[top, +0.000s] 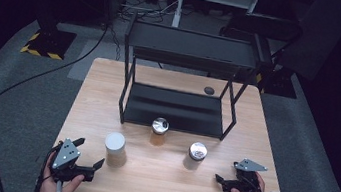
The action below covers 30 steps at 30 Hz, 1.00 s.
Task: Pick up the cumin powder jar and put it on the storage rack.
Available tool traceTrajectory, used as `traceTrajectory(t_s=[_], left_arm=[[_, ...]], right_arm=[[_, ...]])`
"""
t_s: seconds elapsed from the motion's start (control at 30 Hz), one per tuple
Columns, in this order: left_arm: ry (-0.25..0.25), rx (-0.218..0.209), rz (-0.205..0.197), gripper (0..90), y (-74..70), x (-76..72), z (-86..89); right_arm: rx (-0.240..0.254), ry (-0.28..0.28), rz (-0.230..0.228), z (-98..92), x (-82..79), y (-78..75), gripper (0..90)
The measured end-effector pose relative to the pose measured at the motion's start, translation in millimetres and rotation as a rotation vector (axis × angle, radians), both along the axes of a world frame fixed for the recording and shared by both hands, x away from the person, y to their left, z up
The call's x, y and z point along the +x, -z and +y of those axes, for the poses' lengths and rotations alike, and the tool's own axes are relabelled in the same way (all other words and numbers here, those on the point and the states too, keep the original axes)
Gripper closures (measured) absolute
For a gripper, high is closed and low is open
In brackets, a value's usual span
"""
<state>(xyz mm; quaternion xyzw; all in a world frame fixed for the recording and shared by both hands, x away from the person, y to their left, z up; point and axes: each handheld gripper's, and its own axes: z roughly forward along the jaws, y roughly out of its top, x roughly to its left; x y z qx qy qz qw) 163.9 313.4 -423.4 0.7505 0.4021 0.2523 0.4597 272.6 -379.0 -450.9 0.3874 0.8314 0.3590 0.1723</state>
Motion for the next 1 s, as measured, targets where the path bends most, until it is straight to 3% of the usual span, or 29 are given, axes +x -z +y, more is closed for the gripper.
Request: traceTrajectory(t_s=[0.6,1.0], left_arm=[[0.024,-0.047,0.002,4.7,4.2,17.4,-0.8],[0.063,-0.048,-0.003,3.5,3.1,31.3,-8.8]], right_arm=[[0.001,0.004,-0.001,0.4,-0.4,0.2,4.8],[0.002,0.016,-0.003,1.9,-1.7,0.4,5.3]])
